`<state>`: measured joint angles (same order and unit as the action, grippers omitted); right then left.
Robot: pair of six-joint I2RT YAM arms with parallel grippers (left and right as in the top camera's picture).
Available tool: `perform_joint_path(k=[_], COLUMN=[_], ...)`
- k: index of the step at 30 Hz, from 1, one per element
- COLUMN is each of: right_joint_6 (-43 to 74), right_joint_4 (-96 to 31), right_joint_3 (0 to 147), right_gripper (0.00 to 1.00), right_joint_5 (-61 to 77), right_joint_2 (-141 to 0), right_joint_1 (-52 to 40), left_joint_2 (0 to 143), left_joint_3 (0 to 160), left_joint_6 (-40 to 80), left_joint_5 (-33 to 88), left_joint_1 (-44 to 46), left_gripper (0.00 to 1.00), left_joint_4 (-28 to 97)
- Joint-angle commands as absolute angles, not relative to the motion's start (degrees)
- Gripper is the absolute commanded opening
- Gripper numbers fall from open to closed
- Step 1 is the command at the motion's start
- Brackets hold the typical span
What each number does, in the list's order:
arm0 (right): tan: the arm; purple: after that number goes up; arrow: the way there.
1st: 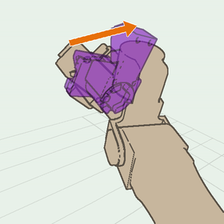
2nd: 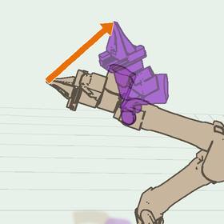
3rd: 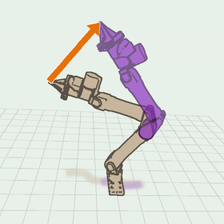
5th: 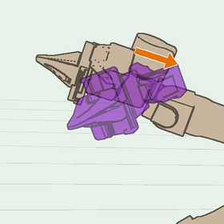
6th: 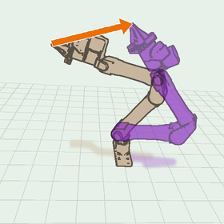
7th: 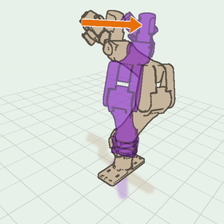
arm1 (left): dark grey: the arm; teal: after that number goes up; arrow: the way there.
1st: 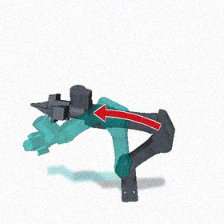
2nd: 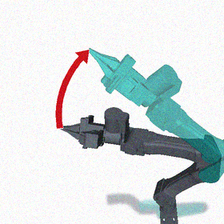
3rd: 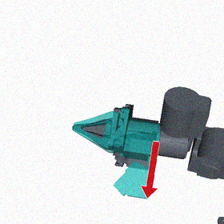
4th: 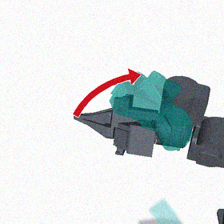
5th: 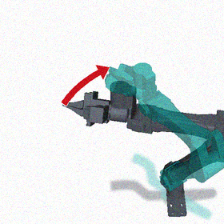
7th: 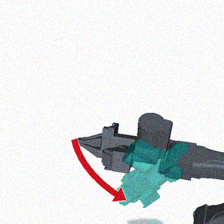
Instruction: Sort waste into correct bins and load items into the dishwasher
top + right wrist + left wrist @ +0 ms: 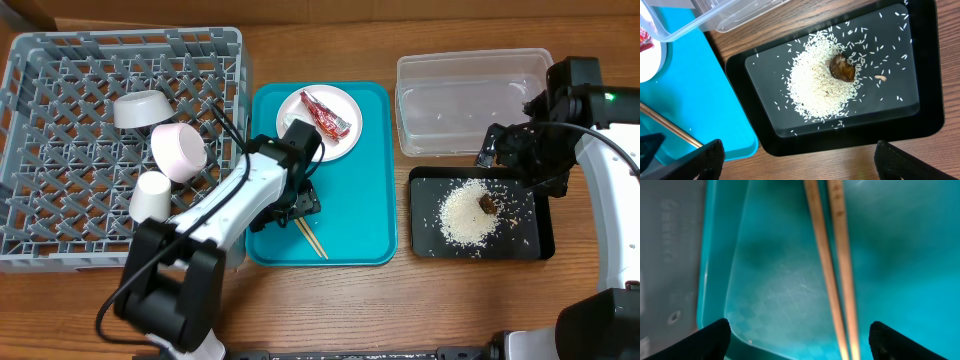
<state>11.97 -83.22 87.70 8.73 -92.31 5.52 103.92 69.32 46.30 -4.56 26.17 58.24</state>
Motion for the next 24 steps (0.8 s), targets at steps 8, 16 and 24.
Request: perform_joint_path(k=[8, 16, 24], right_joint_6=[11.77, 11.77, 11.77], right_joint_4=[-83.11, -83.09, -83.11], right_joint_3=[89.34, 89.34, 89.34], right_gripper=[0.97, 0.97, 0.97], right_joint_5=[8.4, 8.4, 8.4], right_joint_2=[-90.5, -90.5, -90.5], right_joint_1=[5.39, 5.39, 5.39], left_joint_2=[108.68, 108.68, 108.68], left_joint_3=[68.71, 68.71, 68.71], left_joint_6=[44.75, 44.77, 45.01], left_joint_5=[-4.86, -4.84, -4.82], left_joint_1=[26.24, 26.24, 26.28], left_gripper=[0.88, 0.82, 0.82], left_joint_4=[58.54, 59.31, 61.87])
